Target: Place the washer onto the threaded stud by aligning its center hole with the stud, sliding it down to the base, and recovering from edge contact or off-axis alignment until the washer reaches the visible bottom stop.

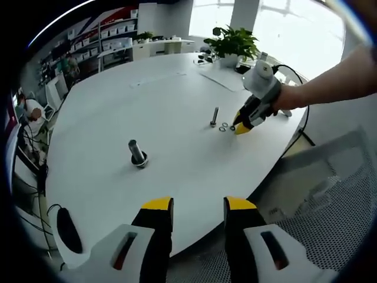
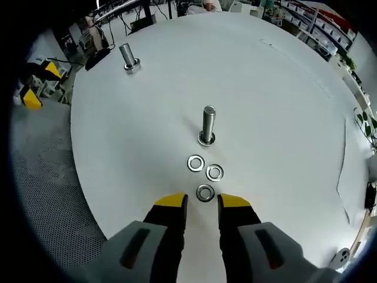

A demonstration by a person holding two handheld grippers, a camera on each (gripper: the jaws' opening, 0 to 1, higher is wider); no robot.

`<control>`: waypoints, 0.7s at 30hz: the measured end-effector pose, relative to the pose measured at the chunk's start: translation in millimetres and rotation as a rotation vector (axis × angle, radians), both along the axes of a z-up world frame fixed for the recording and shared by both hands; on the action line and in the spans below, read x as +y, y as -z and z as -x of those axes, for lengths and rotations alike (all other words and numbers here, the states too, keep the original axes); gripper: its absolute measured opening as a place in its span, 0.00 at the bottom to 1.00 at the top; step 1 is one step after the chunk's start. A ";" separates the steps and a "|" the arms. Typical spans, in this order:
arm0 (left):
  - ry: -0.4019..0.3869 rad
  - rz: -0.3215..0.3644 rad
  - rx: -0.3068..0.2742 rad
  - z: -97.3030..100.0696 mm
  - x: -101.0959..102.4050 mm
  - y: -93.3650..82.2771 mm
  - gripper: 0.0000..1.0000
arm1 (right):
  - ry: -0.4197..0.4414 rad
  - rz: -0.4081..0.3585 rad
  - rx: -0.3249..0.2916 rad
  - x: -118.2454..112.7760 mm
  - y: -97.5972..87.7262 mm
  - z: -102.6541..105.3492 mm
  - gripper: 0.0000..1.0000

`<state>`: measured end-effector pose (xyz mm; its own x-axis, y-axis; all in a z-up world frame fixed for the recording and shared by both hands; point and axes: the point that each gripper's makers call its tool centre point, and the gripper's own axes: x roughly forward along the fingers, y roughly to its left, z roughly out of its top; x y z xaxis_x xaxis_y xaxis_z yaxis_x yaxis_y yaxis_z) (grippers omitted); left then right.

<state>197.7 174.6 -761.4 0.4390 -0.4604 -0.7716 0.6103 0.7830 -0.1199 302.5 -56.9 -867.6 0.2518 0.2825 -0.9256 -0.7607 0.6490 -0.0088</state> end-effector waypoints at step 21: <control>0.009 -0.016 0.002 0.4 1.3 1.7 0.32 | -0.245 0.238 0.151 4.6 0.9 -1.6 0.15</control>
